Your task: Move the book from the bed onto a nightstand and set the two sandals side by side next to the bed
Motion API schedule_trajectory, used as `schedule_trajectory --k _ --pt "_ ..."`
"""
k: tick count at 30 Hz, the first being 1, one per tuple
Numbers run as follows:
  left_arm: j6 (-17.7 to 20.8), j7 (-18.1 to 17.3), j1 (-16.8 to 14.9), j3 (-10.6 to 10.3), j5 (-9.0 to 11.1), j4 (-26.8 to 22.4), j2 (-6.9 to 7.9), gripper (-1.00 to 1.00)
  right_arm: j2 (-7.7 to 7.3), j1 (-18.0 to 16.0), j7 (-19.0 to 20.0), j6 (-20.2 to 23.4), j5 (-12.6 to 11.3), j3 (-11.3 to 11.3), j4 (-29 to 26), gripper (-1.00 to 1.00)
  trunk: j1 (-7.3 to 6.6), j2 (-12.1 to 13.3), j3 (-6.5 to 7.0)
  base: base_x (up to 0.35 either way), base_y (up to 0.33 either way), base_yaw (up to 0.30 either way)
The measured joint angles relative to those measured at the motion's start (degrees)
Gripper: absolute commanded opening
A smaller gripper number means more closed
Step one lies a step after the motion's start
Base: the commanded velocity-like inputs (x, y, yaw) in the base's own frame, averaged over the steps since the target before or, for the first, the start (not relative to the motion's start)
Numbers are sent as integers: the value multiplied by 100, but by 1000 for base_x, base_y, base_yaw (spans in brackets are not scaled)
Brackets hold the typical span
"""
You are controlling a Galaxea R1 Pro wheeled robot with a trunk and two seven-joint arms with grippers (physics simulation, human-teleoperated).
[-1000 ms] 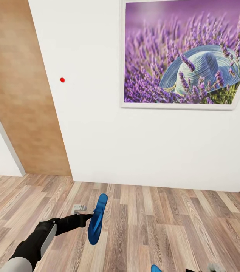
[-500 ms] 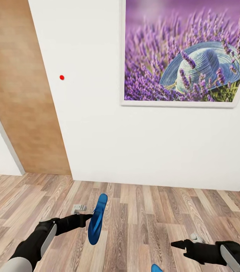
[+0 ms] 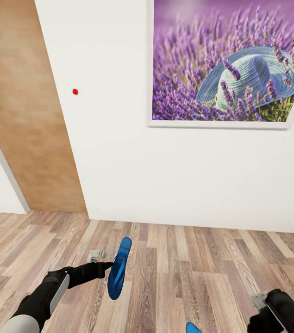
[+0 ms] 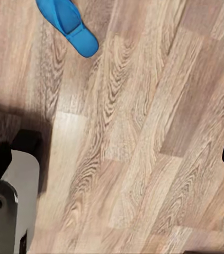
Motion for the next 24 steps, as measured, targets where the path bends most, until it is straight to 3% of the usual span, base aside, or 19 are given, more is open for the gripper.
schedule_trajectory --k 2,4,6,8,10,12,13,14,15,16,17,19,21,24 --pt "0 1 0 -3 -1 0 0 -100 6 -3 4 230 -48 -5 -472 100 44 -80 -36 0 0 0" --pt "0 1 0 -7 -1 0 0 -100 13 -11 3 673 -280 -86 -1013 100 88 -161 -72 0 0 0" --pt "0 1 0 -8 -1 0 0 -100 25 -20 4 1042 -866 -436 -1429 100 132 -241 -108 0 0 0" --pt "0 1 0 -8 0 0 0 -100 69 -25 23 1123 -1281 -699 -1542 100 176 -321 -144 0 0 0" --pt "0 1 0 -8 -2 0 0 -100 230 -28 36 1164 -1833 -1041 -1613 100 220 -401 -180 0 0 0" --pt "0 1 0 -9 -2 0 -3 -100 566 -28 -45 1188 -2333 -1468 -1633 100 264 -482 -216 0 0 0" --pt "0 3 0 -10 -2 0 -4 -100 682 -29 -80 1186 -2399 -1617 -1635 100 286 -522 -234 0 0 0" --pt "0 5 0 -13 -3 0 -6 -100 920 -28 -192 1188 -2518 -1956 -1639 100 308 -562 -252 0 0 0" --pt "0 7 -1 -15 -3 0 -7 -100 1192 -28 -366 1182 -2592 -2352 -1642 100 330 -602 -270 0 0 0" --pt "0 8 -1 -16 -3 1 -8 -100 1626 -29 -753 1136 -2675 -2912 -1643 100 352 -642 -288 0 0 0" --pt "0 9 -1 -16 -3 1 -9 -100 2043 -29 -1208 941 -2729 -3281 -1638 100 374 -682 -306 0 0 0" --pt "0 9 0 -16 -4 0 -9 -100 2336 -30 -1650 504 -2751 -3464 -1626 100 418 -762 -342 0 0 0" --pt "-1 9 0 -12 -3 -1 -9 -100 2533 -34 -2193 -331 -2858 -3582 -1604 100 462 -843 -378 0 0 0" --pt "0 10 0 -10 -3 0 -9 -100 2683 -37 -3226 -1375 -3521 -3651 -1581 100 527 -963 -431 0 0 0"
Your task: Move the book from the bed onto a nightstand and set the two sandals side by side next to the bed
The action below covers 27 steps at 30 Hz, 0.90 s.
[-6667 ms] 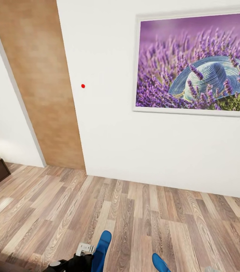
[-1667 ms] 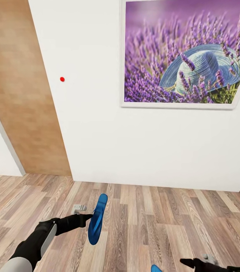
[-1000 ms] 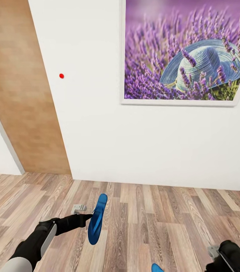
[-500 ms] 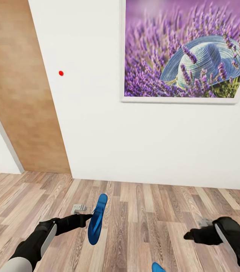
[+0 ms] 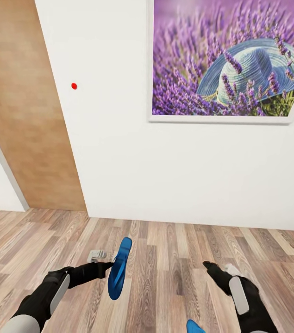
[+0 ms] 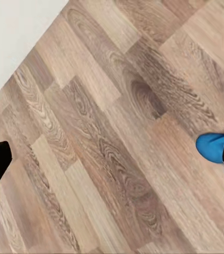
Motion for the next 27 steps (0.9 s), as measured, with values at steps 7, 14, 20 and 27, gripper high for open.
schedule_trajectory --k 7,14,20,27 --pt "0 0 0 0 0 0 0 -100 48 -1 -1834 -1942 -1177 22 347 100 154 -281 -126 0 0 0" --pt "0 0 0 2 7 0 0 -100 50 -3 -2010 -2343 -1272 27 671 100 308 -562 -251 0 0 0" --pt "3 0 0 1 10 2 -90 -100 41 -3 -1990 -2342 -2364 10 687 100 396 -724 -324 0 0 0" --pt "0 0 0 3 8 8 -122 -100 48 -8 -1944 -2344 -4454 19 697 100 396 -724 -324 0 0 0"
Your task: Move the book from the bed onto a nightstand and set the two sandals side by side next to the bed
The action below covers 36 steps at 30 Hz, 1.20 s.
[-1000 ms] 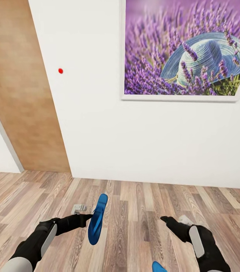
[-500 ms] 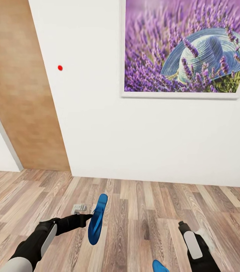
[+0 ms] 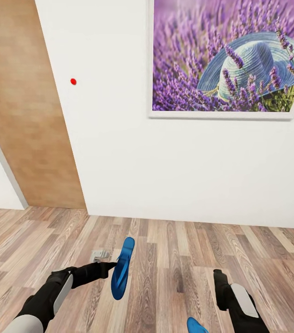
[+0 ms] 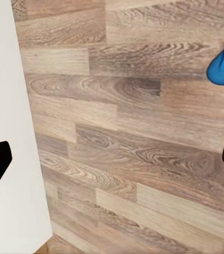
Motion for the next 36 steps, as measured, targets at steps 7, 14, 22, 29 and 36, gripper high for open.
schedule_trajectory --k 7,14,22,29,36 --pt "0 0 0 0 -3 0 -8 -100 0 1 -5 -9 -127 5 7 100 0 0 0 0 0 0" --pt "-5 0 2 0 -5 30 -10 -100 -10 0 -26 1 -160 -17 8 100 0 0 0 0 0 0" --pt "-7 0 3 0 1 43 -10 -100 -107 0 -66 26 -1322 -835 42 100 0 0 0 0 0 0" --pt "-6 0 7 -3 -1 43 -54 -100 -771 1 -72 20 -1781 -1034 1029 100 0 0 0 0 0 0" --pt "-12 0 9 -1 -4 98 -87 -100 -931 1 -74 31 -1801 -1030 1254 100 0 0 0 0 0 0"
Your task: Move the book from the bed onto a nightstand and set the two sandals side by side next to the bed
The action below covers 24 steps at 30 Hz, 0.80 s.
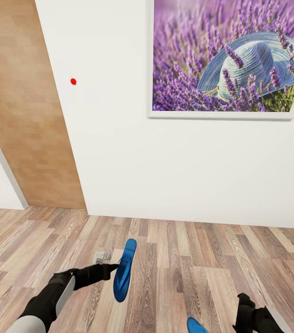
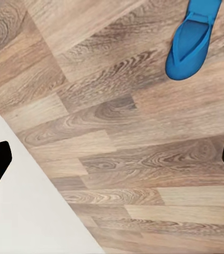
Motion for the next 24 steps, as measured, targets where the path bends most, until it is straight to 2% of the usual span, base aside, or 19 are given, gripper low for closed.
schedule_trajectory --k 10,24 --pt "-30 0 0 -1 1 24 -2 -100 2 1 -185 48 -2 17 6 100 0 0 0 0 0 0" --pt "-32 0 0 -9 -7 25 -2 -100 13 -2 -192 55 -2 36 6 100 307 -560 -251 0 0 0"
